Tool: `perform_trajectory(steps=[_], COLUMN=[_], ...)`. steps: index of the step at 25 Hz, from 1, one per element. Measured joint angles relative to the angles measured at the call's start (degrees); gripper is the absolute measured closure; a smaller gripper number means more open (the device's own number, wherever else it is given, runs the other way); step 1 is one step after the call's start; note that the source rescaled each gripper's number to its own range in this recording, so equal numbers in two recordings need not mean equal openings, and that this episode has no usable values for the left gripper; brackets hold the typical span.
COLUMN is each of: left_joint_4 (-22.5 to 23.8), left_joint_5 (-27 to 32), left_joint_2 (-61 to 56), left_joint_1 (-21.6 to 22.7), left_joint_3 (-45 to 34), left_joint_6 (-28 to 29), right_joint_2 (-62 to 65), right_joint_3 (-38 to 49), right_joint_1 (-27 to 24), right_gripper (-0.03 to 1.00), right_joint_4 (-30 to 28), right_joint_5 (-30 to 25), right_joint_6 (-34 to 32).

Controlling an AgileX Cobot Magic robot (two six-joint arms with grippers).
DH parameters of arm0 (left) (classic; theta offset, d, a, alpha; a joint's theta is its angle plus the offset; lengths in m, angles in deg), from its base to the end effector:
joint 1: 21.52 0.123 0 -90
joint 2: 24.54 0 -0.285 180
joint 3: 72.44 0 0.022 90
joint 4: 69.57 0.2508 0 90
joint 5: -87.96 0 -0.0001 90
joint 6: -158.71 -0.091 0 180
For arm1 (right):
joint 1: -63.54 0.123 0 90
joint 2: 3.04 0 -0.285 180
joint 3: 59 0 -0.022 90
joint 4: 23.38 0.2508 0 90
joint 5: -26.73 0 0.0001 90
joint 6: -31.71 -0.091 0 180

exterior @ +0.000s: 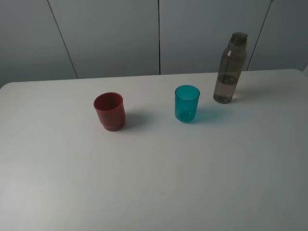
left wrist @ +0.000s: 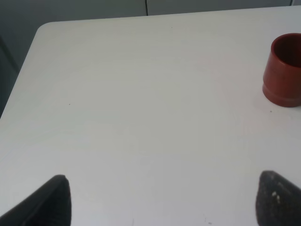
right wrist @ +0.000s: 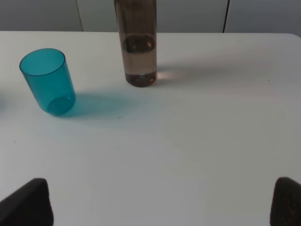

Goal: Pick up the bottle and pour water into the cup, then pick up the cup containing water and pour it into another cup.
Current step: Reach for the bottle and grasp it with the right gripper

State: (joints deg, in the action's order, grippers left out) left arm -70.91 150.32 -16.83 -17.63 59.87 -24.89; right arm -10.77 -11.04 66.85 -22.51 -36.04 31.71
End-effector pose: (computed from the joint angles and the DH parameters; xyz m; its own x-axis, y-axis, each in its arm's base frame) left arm -0.0079 -0.0024 0.2793 -0.4665 0.0203 -0.8843 -0.0253 0.9990 0.0363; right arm -0.0078 0.0008 0.2774 -0.4762 -0.0206 -0.8791 -0.0663 0.9977 0.0125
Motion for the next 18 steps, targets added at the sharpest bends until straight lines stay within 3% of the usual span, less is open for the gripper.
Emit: perform_trajectory(steps=[18], left_joint_4=[0.0], left_joint_5=[0.0], left_joint_2=[0.0], left_joint_1=[0.0], left_joint_3=[0.0], left_joint_6=[0.0], right_joint_2=[0.0], right_joint_3=[0.0], right_joint_1=[0.0], right_gripper=[-0.03], right_joint_4=[0.0], right_joint_5=[0.0], right_joint_6=[0.0])
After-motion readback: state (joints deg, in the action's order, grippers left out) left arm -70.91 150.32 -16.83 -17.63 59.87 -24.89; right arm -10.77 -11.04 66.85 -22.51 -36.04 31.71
